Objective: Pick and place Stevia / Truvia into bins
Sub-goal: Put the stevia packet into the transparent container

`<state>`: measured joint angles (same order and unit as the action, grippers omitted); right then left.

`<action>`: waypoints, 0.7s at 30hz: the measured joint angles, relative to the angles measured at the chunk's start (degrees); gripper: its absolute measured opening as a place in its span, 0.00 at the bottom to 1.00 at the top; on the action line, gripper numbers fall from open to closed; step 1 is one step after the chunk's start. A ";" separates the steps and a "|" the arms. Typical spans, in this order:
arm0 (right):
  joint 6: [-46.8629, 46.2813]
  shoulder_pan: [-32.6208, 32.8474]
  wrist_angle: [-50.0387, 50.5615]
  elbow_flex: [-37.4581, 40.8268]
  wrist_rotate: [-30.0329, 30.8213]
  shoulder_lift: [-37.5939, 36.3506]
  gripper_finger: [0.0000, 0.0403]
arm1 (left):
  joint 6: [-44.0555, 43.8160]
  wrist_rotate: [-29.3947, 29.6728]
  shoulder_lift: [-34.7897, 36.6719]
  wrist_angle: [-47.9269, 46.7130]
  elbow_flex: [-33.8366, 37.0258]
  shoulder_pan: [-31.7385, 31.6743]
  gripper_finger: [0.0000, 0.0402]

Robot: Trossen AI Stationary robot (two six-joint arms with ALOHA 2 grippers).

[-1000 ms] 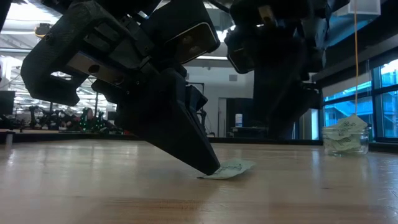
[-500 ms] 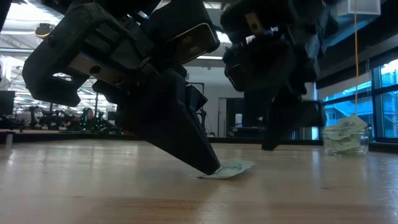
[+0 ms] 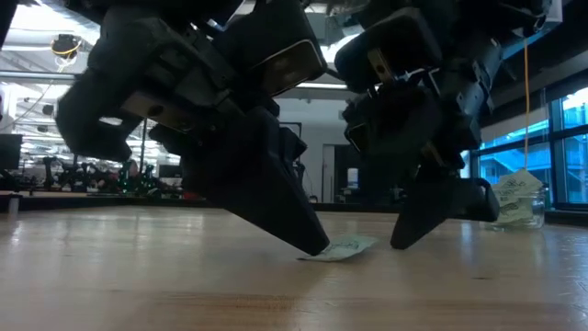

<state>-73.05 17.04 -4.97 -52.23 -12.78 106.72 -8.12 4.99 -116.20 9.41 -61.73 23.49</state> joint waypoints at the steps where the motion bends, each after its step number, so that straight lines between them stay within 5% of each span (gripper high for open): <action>1: -0.06 0.00 0.00 0.02 -0.01 0.00 0.54 | 0.40 0.00 -0.02 0.01 0.00 -0.18 0.00; 21: 2.99 -2.70 -0.04 0.04 1.82 0.00 0.54 | 5.40 -2.44 -0.07 0.72 0.00 -2.28 0.00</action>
<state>-70.06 14.34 -5.02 -52.18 -10.96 106.72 -2.72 2.55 -116.27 10.13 -61.73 21.21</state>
